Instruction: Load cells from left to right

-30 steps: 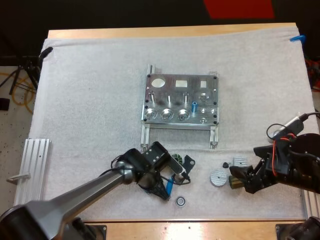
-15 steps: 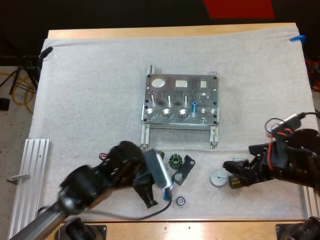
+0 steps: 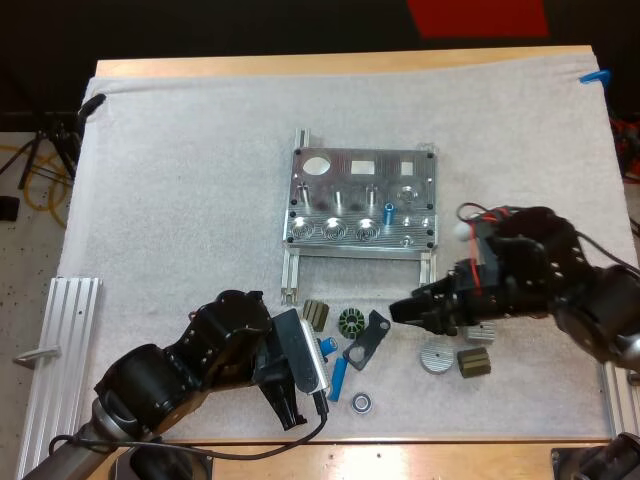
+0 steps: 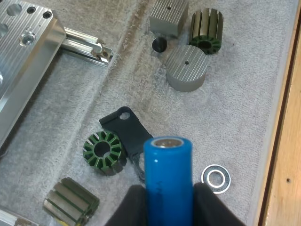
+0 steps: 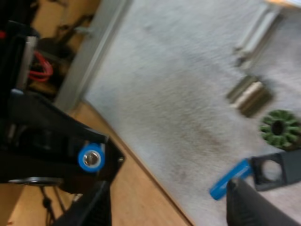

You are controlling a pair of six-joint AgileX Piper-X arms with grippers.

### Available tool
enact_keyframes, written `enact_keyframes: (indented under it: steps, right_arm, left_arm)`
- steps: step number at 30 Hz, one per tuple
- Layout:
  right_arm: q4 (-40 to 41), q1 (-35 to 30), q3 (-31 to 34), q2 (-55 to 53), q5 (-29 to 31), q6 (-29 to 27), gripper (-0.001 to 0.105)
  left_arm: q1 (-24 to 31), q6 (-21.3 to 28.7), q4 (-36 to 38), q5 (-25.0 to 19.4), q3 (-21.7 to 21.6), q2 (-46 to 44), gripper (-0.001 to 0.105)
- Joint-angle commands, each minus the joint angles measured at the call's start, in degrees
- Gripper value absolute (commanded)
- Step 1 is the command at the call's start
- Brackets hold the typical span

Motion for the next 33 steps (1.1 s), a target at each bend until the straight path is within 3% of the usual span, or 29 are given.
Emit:
enact_keyframes:
  steps: [1,13,23,26,30,31,33]
  right_arm:
    - [-1.61,1.13,-0.11,0.87,-2.30,0.25,0.052]
    - [-13.15,14.96,-0.11,9.07,-2.50,6.41,0.051]
    - [-16.82,16.20,-0.11,11.76,-2.39,8.15,0.050]
    - [-16.60,16.20,-0.11,12.35,-2.39,8.91,0.037]
    - [-16.40,16.20,-0.11,12.34,-2.39,9.18,0.005]
    - [-16.40,16.20,-0.11,12.34,-2.39,9.07,0.000]
    - [-16.40,16.20,-0.11,12.34,-2.39,9.06,0.000]
  left_arm:
    - [-0.19,0.35,-0.28,0.33,-0.30,-0.16,0.000]
    - [-0.19,0.35,-0.28,0.33,-0.30,-0.16,0.000]
    - [-0.19,0.35,-0.28,0.52,-0.30,-0.16,0.000]
    - [-0.19,0.35,-0.28,0.50,-0.30,-0.16,0.000]
    - [-0.19,0.35,-0.28,0.50,-0.30,-0.16,0.000]
    - [-0.19,0.35,-0.28,0.50,-0.30,-0.16,0.001]
    - [-0.19,0.35,-0.28,0.50,-0.52,-0.16,0.006]
